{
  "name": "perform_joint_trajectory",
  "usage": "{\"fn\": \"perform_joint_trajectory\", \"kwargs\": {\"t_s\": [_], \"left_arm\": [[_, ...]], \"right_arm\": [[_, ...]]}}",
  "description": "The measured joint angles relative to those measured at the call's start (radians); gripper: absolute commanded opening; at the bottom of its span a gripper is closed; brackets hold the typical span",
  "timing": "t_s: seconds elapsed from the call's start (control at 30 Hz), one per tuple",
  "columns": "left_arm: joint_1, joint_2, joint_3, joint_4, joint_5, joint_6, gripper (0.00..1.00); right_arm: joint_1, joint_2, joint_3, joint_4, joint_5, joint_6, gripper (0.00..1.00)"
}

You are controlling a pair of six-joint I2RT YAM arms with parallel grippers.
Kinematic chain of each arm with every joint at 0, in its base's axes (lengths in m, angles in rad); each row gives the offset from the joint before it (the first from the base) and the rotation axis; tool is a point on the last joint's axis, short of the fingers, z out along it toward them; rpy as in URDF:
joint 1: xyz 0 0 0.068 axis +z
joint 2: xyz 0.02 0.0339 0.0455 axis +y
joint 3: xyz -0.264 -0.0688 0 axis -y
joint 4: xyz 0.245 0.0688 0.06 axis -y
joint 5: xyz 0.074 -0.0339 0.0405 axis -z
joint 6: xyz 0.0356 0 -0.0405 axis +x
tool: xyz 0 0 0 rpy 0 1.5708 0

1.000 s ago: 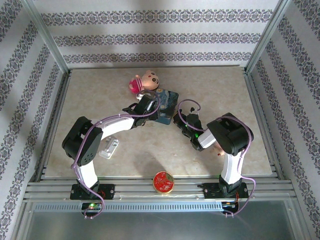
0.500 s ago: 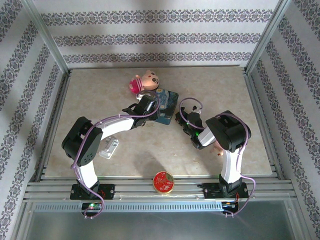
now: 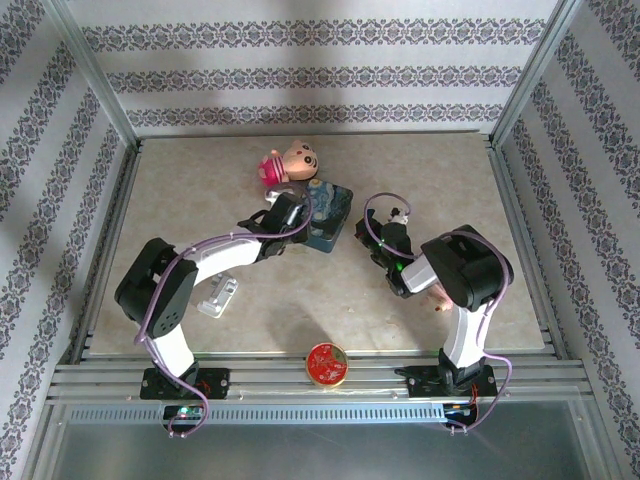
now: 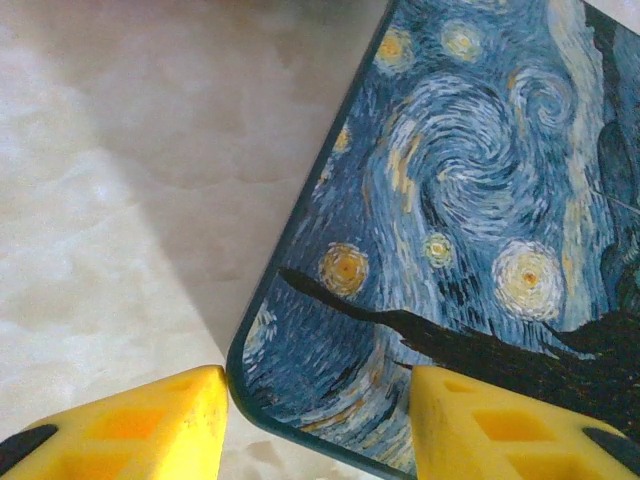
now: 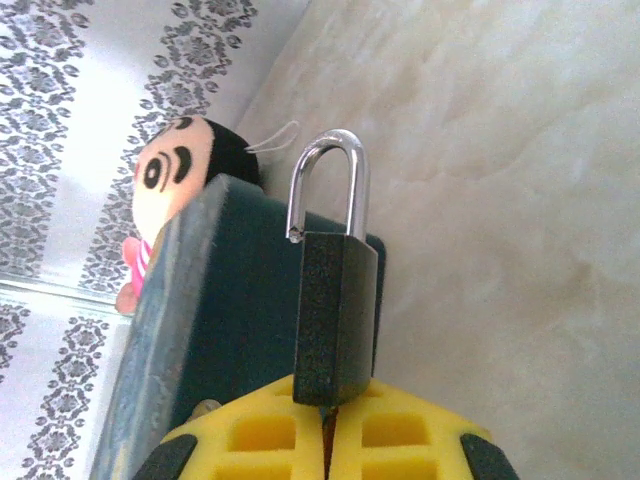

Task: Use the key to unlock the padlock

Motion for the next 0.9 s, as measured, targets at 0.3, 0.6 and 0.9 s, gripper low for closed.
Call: {"fn": "perform_joint_trajectory", "kwargs": {"t_s": [0.3,0.6,0.9], "left_arm": [[0.053,-0.099,-0.082,-0.045,-0.022,0.005,0.42],[0.144,-0.232,-0.176,-0.118,-0.003,0.0,0.68],[0.161,-0.408,-0.198,-0.138,0.099,-0.1,0.95]], "right_arm": [[0.001,-0.181,-0.106,-0.103,-0.031,-0.076,0.0],[0.01,-0.465,-0.114,-0.442,-0.056,-0.235,0.0],[0.021,-0.62,-0.06,-0.795,-0.105,-0.435,0.0]]}}
